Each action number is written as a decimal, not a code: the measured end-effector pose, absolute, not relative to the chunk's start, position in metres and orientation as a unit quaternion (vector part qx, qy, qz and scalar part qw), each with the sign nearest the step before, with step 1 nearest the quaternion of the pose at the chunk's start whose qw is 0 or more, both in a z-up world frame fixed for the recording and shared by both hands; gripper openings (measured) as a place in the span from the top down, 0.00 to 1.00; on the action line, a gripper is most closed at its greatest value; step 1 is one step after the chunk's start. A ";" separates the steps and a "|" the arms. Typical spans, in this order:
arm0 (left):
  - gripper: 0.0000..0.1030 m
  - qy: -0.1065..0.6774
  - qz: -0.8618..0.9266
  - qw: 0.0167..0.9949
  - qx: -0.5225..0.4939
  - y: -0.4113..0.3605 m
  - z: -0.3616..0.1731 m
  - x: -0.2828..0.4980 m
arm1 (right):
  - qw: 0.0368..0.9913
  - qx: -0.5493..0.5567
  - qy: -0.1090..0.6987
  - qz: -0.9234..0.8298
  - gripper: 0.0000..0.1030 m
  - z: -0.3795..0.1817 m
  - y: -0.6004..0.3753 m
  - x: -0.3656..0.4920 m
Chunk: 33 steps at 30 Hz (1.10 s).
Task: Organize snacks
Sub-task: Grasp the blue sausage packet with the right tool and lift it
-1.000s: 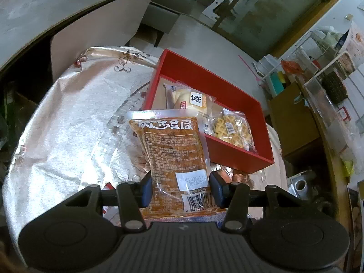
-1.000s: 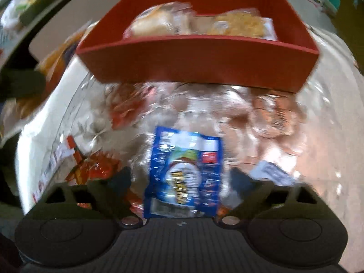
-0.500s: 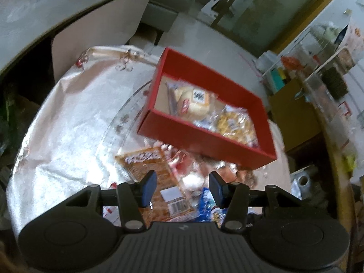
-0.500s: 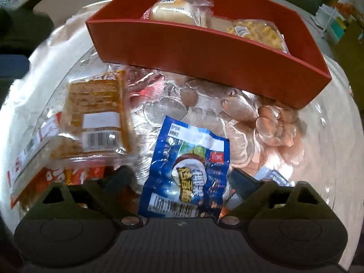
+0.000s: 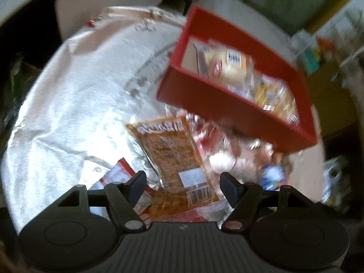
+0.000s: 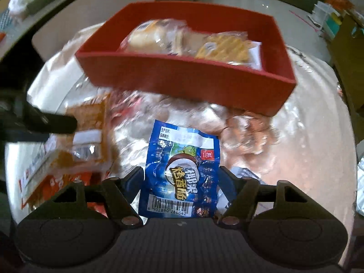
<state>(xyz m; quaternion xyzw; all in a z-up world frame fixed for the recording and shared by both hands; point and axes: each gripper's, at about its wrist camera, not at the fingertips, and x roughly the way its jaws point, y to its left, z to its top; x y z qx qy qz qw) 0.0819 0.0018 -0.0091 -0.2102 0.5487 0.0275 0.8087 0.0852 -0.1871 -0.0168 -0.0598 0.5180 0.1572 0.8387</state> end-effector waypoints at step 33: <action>0.57 0.422 0.044 0.895 -0.137 -0.033 0.064 0.131 | 0.891 0.033 0.419 0.172 0.26 0.065 -0.214 0.142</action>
